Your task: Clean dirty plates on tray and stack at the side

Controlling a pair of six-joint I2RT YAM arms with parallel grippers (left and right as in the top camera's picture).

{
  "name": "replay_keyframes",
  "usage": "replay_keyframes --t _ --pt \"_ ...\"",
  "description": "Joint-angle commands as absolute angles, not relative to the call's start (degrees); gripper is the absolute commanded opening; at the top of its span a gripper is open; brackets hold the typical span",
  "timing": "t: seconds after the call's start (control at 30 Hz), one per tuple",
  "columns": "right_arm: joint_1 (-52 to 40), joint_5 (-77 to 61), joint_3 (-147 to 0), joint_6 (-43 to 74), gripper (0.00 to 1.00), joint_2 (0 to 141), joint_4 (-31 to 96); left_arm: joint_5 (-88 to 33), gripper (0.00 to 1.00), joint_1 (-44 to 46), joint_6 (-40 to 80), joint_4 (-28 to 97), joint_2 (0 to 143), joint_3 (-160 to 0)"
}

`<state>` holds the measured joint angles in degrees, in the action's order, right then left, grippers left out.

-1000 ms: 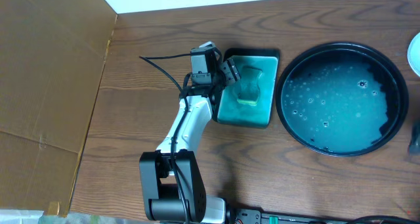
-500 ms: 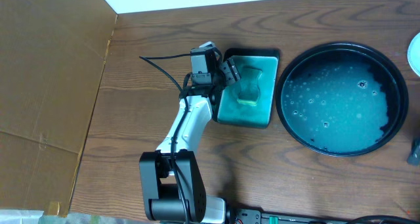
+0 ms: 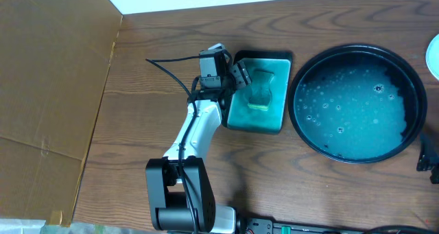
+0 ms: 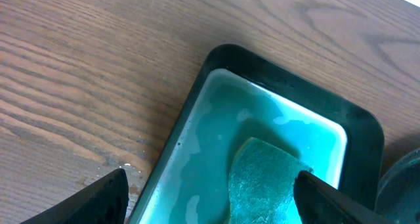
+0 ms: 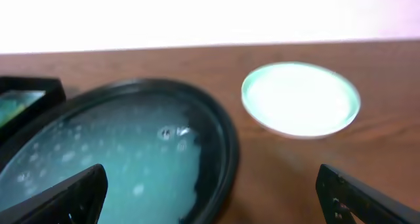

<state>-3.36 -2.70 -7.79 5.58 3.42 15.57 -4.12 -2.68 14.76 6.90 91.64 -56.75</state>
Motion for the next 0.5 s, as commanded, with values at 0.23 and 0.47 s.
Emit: replay_keyframes --t 0.23,0.47 --pt "-3.97 -0.71 -0.30 2.00 0.99 0.27 4.03 -3.75 0.81 -2.83 14.24 6.81 91.42 -56.84" --pt "-3.97 -0.73 -0.30 -1.13 0.99 0.27 4.38 -3.77 0.81 -2.83 14.26 6.81 91.42 -56.84"
